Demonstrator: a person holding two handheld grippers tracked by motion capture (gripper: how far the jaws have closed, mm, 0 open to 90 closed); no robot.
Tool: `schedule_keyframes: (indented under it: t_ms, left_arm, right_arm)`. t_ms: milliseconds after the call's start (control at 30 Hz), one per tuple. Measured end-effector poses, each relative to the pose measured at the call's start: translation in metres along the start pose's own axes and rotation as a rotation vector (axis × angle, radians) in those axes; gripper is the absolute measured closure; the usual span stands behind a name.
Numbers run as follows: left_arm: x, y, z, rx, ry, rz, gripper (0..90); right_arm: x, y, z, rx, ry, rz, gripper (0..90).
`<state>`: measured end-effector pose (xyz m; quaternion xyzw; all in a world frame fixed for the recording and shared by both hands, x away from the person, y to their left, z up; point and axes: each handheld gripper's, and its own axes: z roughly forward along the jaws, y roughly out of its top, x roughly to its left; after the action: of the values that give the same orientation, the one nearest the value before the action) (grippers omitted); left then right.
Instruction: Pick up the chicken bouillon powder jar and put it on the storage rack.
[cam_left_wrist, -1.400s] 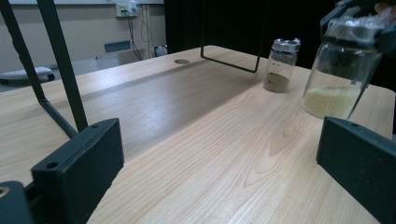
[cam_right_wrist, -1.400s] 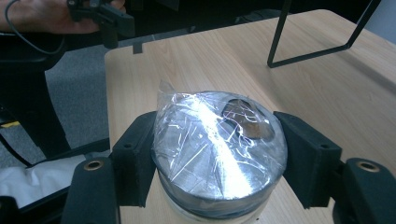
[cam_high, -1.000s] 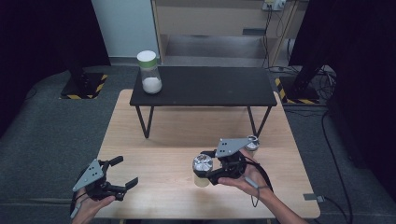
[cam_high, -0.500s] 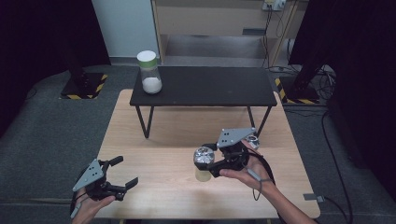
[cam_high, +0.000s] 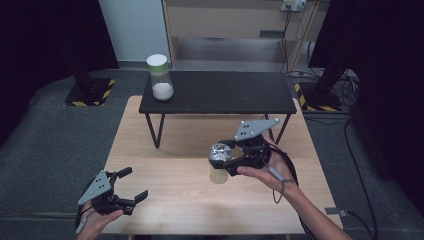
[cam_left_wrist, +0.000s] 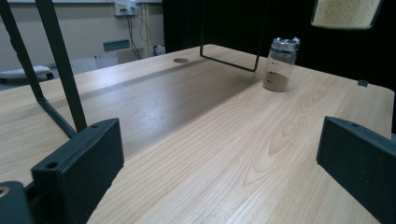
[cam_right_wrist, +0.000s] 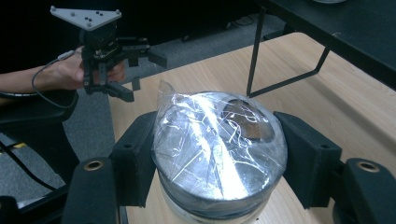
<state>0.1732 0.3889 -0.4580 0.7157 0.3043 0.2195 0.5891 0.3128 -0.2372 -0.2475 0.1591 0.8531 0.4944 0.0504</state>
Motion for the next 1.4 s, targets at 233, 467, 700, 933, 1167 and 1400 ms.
schedule_keyframes:
  t_ms: [233,467,700,933,1167,1400]
  left_arm:
    - [0.000,0.000,0.000,0.000,-0.001,-0.002,0.0]
    - [0.000,0.000,0.000,0.003,-0.002,-0.001,0.0]
    - [0.000,0.000,0.001,0.006,-0.002,0.000,0.0]
    - [0.000,0.000,0.001,0.009,-0.002,0.001,0.0]
    - [0.001,0.000,0.001,0.009,-0.003,0.001,0.0]
    - [0.001,0.000,0.001,0.008,-0.003,0.001,0.0]
  right_arm:
    - [-0.002,0.017,-0.008,-0.003,-0.032,0.015,35.1]
    - [-0.004,0.035,-0.014,-0.014,-0.063,0.021,35.1]
    - [-0.008,0.050,-0.017,-0.028,-0.103,0.033,35.1]
    - [-0.016,0.064,-0.019,-0.038,-0.142,0.054,35.1]
    - [-0.023,0.083,-0.016,-0.040,-0.185,0.061,35.1]
    - [-0.030,0.099,-0.008,-0.040,-0.230,0.071,35.1]
